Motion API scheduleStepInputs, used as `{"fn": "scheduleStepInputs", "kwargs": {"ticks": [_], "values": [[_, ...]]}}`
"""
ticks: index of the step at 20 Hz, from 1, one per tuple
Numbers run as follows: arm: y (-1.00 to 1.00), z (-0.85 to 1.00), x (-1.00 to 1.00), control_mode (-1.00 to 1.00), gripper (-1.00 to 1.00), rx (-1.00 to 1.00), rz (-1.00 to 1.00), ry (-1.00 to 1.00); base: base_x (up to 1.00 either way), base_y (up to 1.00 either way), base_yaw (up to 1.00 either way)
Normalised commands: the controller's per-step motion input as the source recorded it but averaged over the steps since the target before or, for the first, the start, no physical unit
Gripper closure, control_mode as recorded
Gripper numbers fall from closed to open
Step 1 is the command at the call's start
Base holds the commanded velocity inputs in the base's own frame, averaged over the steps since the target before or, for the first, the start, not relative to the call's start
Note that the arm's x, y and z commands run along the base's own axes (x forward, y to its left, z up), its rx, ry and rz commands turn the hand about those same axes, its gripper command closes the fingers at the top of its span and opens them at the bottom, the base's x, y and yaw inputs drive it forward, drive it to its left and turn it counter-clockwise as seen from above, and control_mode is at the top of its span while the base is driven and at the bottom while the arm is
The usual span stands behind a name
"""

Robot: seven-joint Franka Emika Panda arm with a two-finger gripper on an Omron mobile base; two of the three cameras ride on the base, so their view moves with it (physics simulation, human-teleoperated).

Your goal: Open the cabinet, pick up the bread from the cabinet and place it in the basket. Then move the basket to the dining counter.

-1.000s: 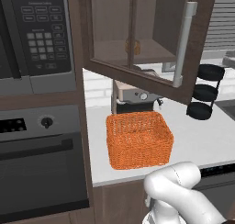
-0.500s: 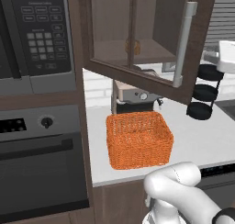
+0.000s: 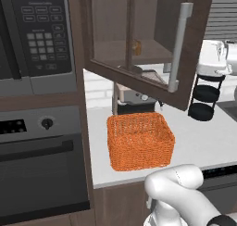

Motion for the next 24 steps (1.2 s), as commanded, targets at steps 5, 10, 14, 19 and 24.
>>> {"fn": "scheduleStepInputs", "kwargs": {"ticks": [5,10,14,19,24], "values": [[0.90,0.00,-0.56,-1.00,-1.00,-0.03,0.20,0.00,0.00,0.00,0.00],[0.99,0.00,-0.39,-1.00,-1.00,0.00,0.24,0.04,0.00,0.00,0.00],[0.72,0.00,0.00,-1.00,-1.00,0.00,0.05,0.03,0.00,0.00,0.00],[0.57,0.00,0.00,-1.00,-1.00,-0.01,0.00,0.00,0.00,0.00,0.00],[0.73,0.00,0.00,-1.00,-1.00,-0.05,0.00,0.00,0.00,0.00,0.00]]}}
